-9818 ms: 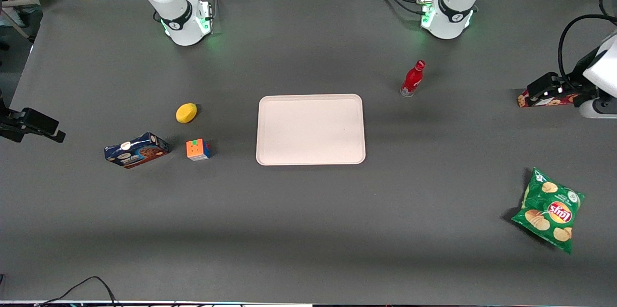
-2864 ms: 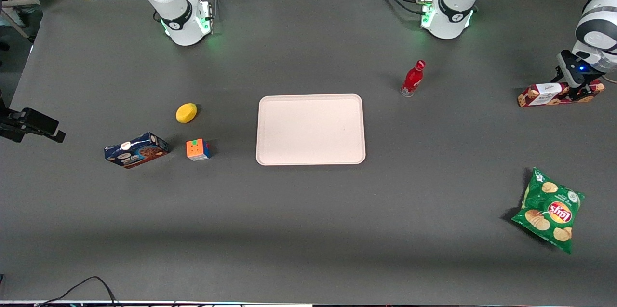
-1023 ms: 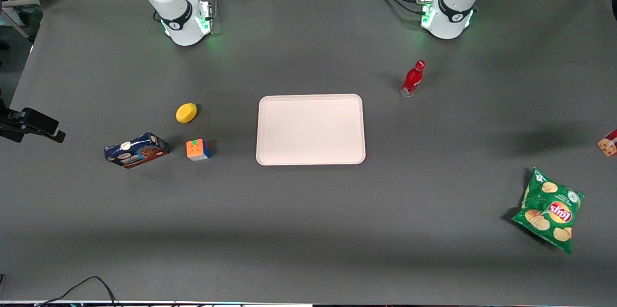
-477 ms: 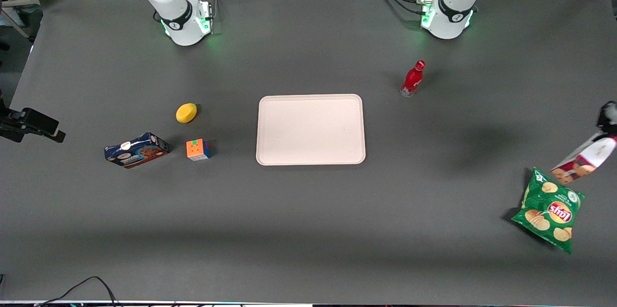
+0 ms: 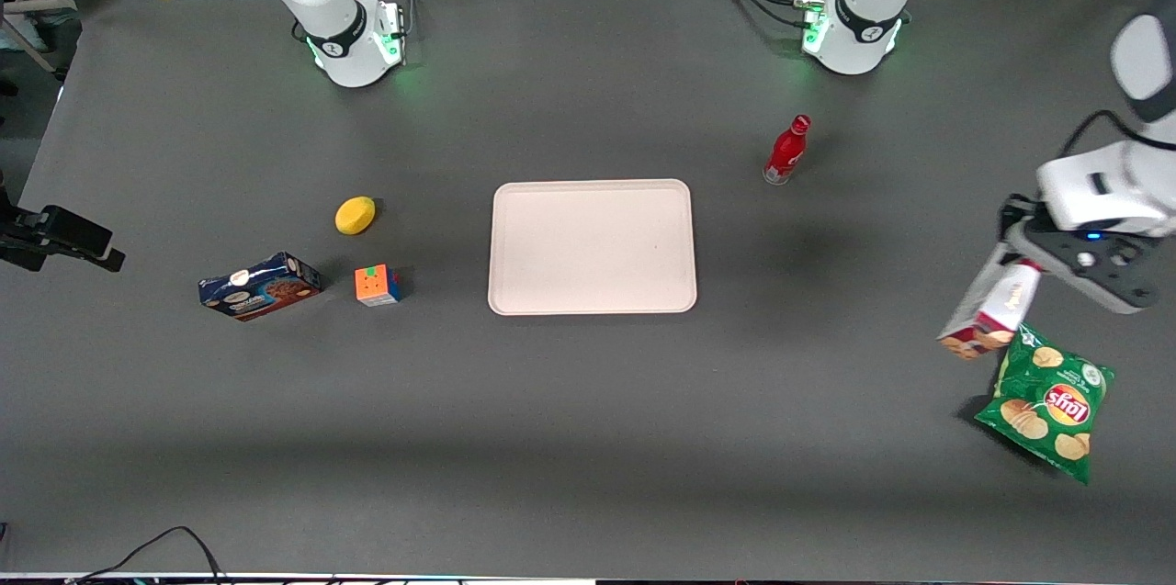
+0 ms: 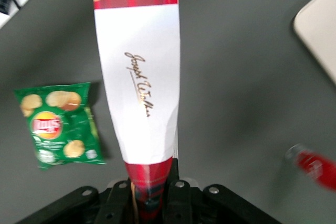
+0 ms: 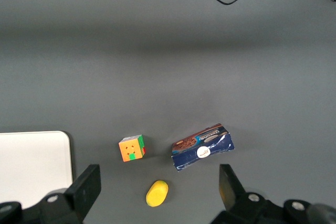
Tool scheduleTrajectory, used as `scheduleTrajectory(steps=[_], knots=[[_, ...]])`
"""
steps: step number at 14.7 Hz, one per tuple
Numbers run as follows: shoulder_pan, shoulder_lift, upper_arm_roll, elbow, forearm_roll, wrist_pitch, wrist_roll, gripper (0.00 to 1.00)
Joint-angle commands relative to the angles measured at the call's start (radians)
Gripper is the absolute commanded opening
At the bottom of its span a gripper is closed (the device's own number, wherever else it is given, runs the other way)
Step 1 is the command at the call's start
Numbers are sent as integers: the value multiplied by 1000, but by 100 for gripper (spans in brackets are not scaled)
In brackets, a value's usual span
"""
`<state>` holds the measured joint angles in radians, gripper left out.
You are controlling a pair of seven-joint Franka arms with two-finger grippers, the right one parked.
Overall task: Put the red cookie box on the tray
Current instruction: 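Carry the held cookie box over the white tray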
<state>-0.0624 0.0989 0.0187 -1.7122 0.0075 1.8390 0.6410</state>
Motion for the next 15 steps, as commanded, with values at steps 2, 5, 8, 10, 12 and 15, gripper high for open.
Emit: scheduleTrajectory(steps=[2, 5, 8, 10, 12, 15], knots=[[-31, -7, -153, 31, 22, -90, -474, 15], [-34, -4, -270, 29, 22, -112, -715, 15], [-77, 8, -356, 22, 22, -112, -972, 15], [-112, 28, -408, 20, 20, -100, -1128, 15], [-120, 53, -482, 20, 20, -83, -1263, 14], [-140, 82, -552, -9, 20, -25, -1401, 14]])
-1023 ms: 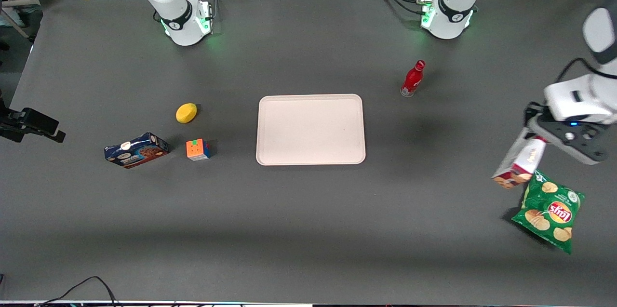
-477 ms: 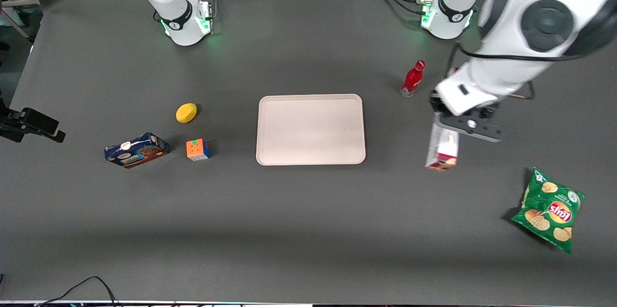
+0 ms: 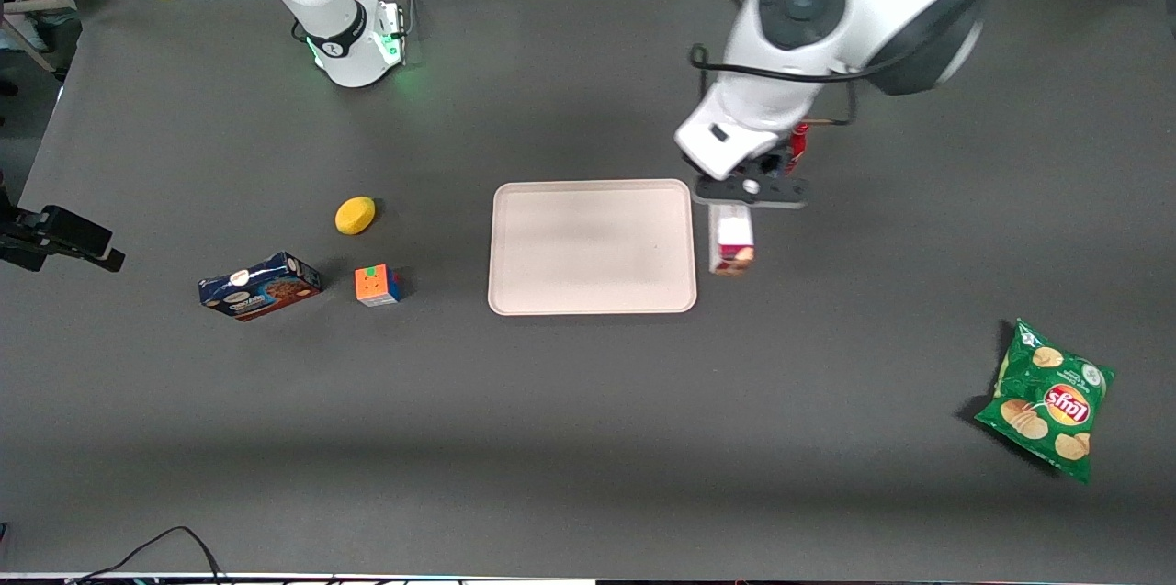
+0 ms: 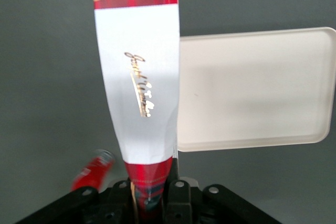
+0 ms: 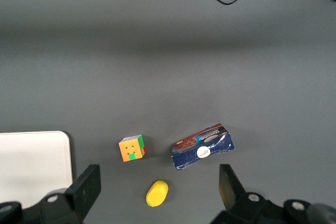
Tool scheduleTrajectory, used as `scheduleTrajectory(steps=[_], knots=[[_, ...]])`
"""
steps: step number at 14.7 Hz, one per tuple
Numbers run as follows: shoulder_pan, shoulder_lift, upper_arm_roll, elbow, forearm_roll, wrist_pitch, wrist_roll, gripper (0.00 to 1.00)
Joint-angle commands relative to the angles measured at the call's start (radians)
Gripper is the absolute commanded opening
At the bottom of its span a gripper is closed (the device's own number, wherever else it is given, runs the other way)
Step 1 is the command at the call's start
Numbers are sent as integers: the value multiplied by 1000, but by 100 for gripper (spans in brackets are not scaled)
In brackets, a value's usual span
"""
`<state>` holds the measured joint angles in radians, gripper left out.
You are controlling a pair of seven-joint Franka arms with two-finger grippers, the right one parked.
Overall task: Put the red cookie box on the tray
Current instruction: 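Carry the held cookie box over the white tray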
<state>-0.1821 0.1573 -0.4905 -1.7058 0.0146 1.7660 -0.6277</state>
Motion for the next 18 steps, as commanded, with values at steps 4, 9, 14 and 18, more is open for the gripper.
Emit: scheduleTrajectory(steps=[4, 9, 14, 18], knots=[[-68, 25, -83, -145, 42, 196, -279, 14], [-91, 131, -85, -215, 209, 369, -394, 13], [-96, 307, -85, -207, 399, 526, -558, 13], [-96, 387, -83, -161, 470, 532, -563, 13]])
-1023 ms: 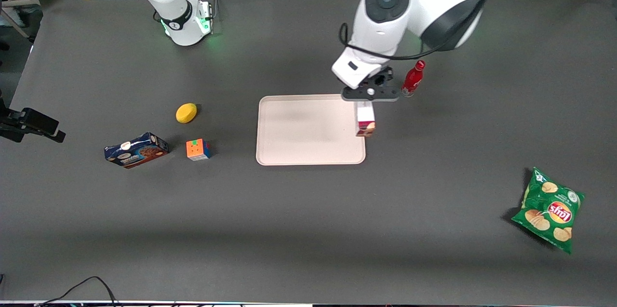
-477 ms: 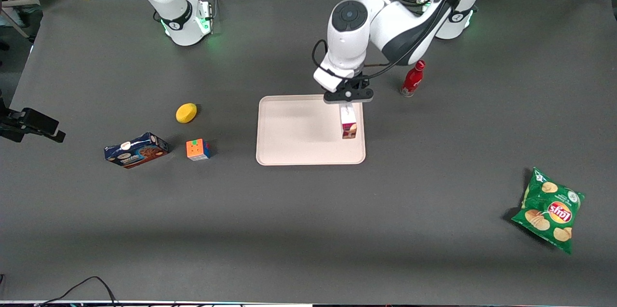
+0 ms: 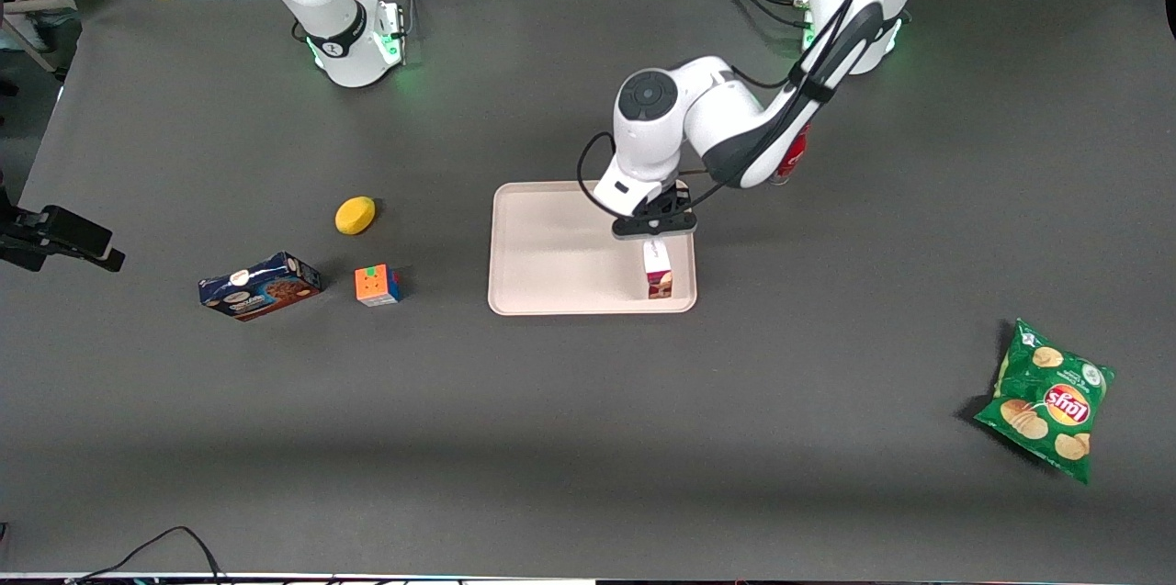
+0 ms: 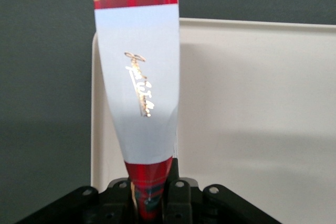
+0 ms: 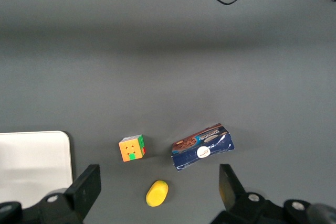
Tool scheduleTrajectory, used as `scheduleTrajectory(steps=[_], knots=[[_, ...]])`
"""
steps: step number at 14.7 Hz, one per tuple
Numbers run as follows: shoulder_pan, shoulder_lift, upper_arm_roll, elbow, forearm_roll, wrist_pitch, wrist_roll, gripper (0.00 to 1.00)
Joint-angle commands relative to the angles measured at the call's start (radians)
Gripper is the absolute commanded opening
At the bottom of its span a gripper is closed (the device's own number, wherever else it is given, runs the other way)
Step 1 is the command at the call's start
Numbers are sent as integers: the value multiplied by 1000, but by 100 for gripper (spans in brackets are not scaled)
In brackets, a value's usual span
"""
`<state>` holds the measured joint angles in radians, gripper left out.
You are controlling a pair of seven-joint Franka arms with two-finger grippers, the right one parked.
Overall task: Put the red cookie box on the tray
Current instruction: 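Lower the cookie box onto the tray and lay it down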
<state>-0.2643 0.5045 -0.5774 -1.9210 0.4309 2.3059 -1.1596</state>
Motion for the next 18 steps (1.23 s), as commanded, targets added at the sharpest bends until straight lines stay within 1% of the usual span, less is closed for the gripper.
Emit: scheduleTrajectory(steps=[1, 10, 11, 12, 13, 14, 15, 16, 17, 18], knots=[[-13, 54, 4, 57, 64, -8, -31, 13], [-21, 91, 4, 48, 101, -6, -32, 16], [-21, 91, 4, 45, 101, -6, -34, 19], [-23, 97, 4, 45, 101, -6, -34, 27], [-21, 97, 4, 46, 101, -6, -34, 43], [-21, 98, 4, 46, 101, -6, -34, 51], [-21, 98, 4, 45, 101, -6, -34, 72], [-21, 98, 4, 46, 101, -8, -34, 83], [-21, 98, 4, 46, 101, -8, -34, 98], [-21, 98, 4, 46, 101, -8, -34, 100]])
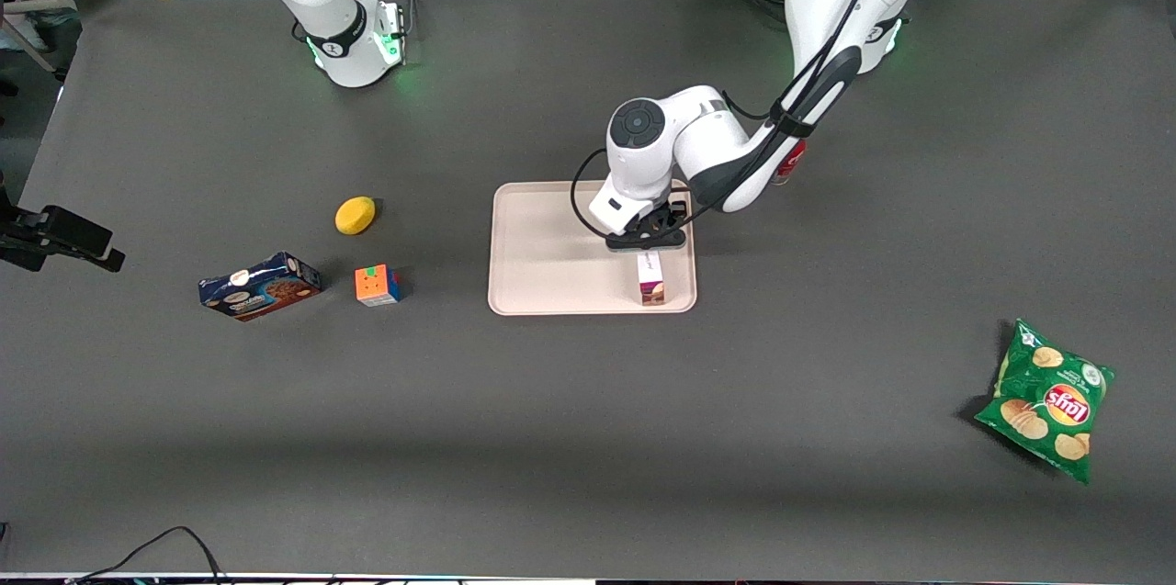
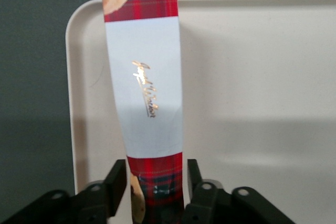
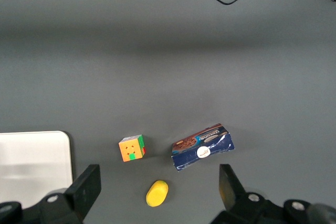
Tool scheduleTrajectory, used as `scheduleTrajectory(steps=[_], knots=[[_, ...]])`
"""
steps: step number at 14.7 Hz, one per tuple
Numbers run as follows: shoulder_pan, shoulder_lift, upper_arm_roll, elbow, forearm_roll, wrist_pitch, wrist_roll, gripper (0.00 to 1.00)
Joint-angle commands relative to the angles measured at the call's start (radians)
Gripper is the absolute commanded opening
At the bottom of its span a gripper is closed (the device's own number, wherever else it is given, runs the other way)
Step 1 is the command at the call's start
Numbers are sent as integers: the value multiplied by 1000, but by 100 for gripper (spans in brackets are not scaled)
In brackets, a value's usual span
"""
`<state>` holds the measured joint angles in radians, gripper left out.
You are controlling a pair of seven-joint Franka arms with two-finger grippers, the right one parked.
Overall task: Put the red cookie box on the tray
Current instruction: 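Lower the cookie box onto the tray and lay it down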
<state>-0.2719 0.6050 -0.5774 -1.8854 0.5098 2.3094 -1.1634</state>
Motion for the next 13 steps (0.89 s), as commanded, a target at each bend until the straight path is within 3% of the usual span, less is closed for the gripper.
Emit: scheduleTrajectory(steps=[1, 8, 10, 13], knots=[[-12, -2, 4, 12, 23, -12, -30, 100], [2, -71, 2, 43, 13, -100, 11, 100], [3, -99, -12, 118, 0, -265, 149, 100], [13, -168, -3, 241, -111, -467, 391, 100]])
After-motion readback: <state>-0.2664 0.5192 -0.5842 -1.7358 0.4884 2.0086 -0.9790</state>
